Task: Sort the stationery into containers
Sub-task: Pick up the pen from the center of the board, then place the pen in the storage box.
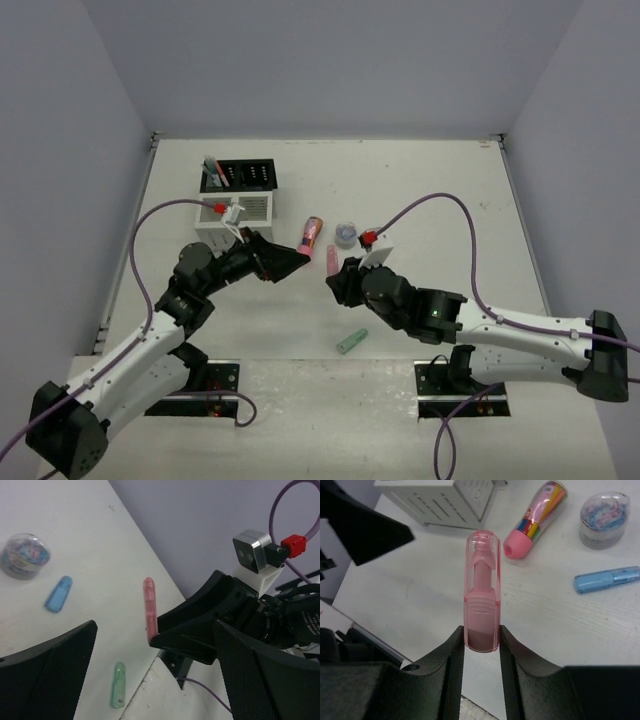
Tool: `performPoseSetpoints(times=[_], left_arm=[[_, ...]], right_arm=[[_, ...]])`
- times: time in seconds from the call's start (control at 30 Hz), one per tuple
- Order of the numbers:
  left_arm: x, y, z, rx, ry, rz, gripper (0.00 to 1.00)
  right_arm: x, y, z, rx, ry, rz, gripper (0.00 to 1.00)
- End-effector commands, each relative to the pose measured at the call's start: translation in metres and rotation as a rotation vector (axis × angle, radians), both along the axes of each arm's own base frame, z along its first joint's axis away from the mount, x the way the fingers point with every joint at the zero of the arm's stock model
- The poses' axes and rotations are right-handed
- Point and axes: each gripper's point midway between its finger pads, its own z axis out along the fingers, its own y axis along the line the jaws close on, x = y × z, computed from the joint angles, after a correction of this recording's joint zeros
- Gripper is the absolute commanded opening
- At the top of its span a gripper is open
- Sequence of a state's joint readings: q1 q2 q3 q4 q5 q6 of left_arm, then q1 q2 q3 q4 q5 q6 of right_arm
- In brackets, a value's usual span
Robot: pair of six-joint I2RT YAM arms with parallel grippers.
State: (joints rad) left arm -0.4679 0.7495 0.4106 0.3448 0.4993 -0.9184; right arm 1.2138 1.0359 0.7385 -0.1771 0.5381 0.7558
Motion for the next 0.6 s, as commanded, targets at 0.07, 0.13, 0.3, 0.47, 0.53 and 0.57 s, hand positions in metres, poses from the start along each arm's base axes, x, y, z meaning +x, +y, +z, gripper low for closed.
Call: performPoseSetpoints(times=[0.07,0.13,0.3,0.47,0.53,0.57], left_arm=[[0.001,-0.040,0.049,-0.098,-0.105,-0.042,0.99],[0.006,-0.047,0.039,-0.066,-0.077,-0.040,0.97],[0.004,-0.065,0.033,-0.054,-0.070,-0.089,0.87],[0.004,-0.085,0.028,-0.028,-0.057,-0.134,0.43],[0.005,-0.089,0.025,-0.020,-0.048,-0.140,0.17],[0.005,-0.089,0.025,-0.019,-0.049,-0.138,0.05]], right_arm=[[-0.006,0.019,0.047,0.034,-0.170,0.131,0.00],[-0.009,0.019,0.052,0.040,-0.182,0.145,0.00],[-0.013,0.018,0.055,0.048,-0.188,0.155,0.00],[-0.013,0.017,0.060,0.064,-0.202,0.150,0.00],[-0.012,0.016,0.062,0.064,-0.208,0.148,0.00],[-0.012,0.016,0.062,0.061,-0.210,0.149,0.00]])
